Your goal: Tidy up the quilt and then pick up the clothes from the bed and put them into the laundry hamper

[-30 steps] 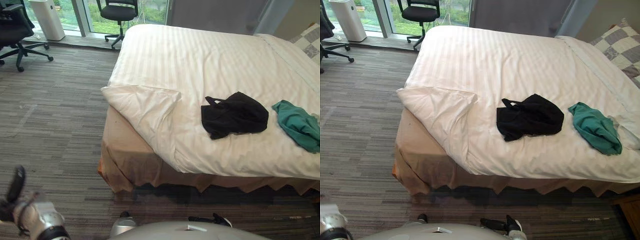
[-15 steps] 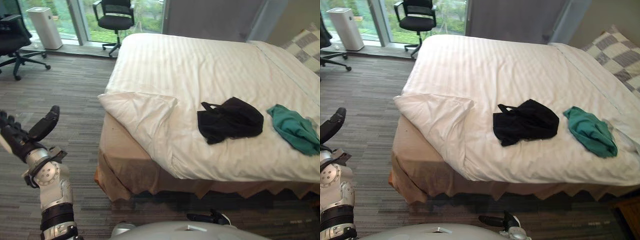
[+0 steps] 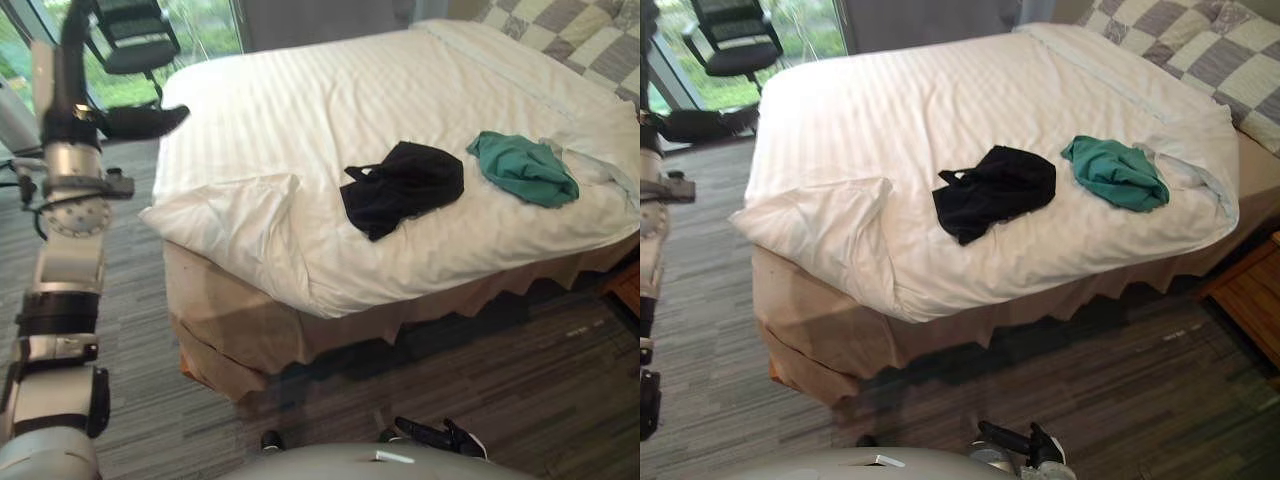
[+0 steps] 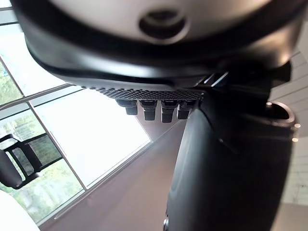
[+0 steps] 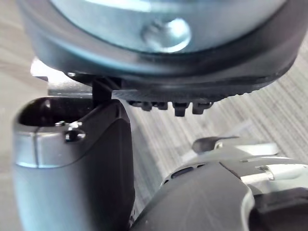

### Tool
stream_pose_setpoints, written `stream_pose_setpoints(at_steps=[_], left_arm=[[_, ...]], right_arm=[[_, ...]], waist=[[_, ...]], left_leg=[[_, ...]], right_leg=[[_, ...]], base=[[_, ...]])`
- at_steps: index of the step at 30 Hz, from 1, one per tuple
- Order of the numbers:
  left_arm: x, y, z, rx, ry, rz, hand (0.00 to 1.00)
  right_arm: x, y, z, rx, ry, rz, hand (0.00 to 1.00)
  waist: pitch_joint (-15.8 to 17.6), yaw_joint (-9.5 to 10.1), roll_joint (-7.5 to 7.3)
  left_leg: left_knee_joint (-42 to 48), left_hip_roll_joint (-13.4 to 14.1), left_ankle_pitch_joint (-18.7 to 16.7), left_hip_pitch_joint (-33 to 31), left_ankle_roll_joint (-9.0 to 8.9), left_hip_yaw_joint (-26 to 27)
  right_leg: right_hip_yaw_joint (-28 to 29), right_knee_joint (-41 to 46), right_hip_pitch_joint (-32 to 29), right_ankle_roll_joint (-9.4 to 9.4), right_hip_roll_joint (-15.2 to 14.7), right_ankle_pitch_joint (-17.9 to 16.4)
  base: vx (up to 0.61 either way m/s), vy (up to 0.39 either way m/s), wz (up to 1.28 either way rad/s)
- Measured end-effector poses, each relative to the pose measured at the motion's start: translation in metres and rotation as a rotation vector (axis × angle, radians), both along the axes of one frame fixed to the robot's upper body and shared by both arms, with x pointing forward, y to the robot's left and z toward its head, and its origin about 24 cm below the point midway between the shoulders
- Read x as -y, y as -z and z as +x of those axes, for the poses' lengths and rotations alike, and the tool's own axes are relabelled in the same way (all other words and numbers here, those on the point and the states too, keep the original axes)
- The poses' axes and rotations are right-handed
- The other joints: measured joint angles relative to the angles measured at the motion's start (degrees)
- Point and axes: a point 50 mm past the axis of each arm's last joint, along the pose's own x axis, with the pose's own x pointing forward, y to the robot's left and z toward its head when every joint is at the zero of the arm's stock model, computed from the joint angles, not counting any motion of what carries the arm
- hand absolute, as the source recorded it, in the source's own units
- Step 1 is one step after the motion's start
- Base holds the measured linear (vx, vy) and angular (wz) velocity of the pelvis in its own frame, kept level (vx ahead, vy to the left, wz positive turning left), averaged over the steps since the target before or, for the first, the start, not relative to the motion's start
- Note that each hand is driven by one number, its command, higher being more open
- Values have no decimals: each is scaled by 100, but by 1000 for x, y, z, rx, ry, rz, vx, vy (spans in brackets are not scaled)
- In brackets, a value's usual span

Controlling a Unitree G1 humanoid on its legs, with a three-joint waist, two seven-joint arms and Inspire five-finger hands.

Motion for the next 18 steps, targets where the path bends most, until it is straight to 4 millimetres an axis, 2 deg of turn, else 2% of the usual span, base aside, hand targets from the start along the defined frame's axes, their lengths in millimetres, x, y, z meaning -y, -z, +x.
stream_pose_setpoints(at_steps=[2,3,4,7,8,11,16,18], left_arm=[[31,19,9,-4,50,-67,100],[50,34,16,-68,65,-33,100],[60,44,21,-135,71,38,100],[73,82,35,-365,69,198,100],[74,86,36,-385,66,209,100],[86,75,46,-367,79,230,100],[98,36,56,-256,56,333,100],[97,35,58,-264,34,379,100]], right_arm=[[-2,0,3,4,0,-6,100],[-4,0,9,15,-10,-9,100],[-6,-1,18,35,-28,-6,100],[-11,-6,40,87,-50,1,100],[-11,-6,42,94,-52,1,100],[-9,-11,53,139,-50,-11,100],[-3,-19,75,193,-61,-51,100],[-3,-21,80,205,-62,-57,100]], waist=[[37,-1,-108],[91,-6,-186],[189,-44,-238],[412,-290,-323],[445,-329,-318],[696,-334,-253],[1102,-305,-132],[1141,-324,-123]], left_leg=[[2,-28,113,-154,16,-62],[4,-80,165,-316,26,-68],[6,-86,197,-408,38,-56],[13,-133,233,-613,63,103],[13,-139,233,-631,63,135],[21,-123,268,-744,92,204],[5,-90,319,-924,132,269],[5,-102,336,-1022,151,290]], right_leg=[[-8,17,-147,-24,-25,108],[-7,44,-318,-38,-42,137],[19,53,-426,-55,-42,175],[247,51,-769,-44,-39,296],[294,51,-820,-43,-43,309],[383,66,-987,-47,-25,370],[484,192,-1284,-64,6,402],[506,189,-1395,-57,-3,432]], base=[[37,6,12],[40,39,5],[13,40,-5],[-5,18,-30],[-1,18,-40],[-26,2,-14],[-58,-2,-6],[-40,17,-10]])
